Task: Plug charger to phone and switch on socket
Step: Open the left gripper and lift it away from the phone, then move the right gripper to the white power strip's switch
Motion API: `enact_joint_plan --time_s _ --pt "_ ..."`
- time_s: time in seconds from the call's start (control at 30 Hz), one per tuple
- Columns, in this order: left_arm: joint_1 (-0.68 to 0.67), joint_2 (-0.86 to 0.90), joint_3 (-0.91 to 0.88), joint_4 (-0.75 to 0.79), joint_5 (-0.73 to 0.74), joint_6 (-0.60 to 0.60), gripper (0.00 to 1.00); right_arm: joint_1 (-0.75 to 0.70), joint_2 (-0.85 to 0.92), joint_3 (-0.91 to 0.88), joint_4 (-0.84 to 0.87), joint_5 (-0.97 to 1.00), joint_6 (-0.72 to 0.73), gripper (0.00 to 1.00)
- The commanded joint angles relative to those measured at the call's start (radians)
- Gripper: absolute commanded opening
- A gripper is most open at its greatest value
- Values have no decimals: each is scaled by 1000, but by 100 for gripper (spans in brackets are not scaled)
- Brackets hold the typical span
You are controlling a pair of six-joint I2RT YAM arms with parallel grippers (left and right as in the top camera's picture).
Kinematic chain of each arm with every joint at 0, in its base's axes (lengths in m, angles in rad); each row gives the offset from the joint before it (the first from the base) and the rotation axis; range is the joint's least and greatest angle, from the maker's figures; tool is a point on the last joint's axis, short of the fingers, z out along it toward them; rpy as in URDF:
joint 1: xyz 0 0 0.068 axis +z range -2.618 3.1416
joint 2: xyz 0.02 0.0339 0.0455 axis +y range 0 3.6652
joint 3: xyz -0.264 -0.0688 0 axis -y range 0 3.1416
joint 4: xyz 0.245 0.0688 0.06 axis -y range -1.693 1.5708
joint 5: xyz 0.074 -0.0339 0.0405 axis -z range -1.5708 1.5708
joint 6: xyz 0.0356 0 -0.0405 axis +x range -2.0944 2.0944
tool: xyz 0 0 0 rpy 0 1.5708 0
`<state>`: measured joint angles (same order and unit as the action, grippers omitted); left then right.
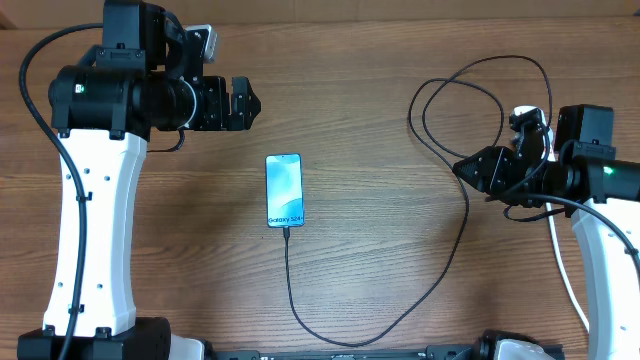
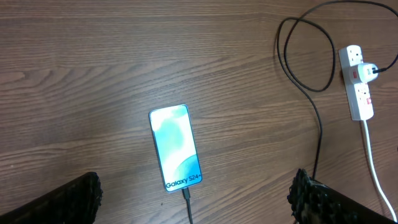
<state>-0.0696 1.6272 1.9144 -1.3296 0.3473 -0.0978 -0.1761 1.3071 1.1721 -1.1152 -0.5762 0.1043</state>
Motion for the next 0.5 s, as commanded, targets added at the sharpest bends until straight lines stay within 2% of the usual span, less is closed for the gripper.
enact_joint_plan --time_s 0.0,0.47 --pt "10 -6 19 -2 -8 16 100 -5 -21 15 6 0 -8 43" --pt "10 -6 19 -2 -8 16 100 -5 -21 15 2 -1 -4 43"
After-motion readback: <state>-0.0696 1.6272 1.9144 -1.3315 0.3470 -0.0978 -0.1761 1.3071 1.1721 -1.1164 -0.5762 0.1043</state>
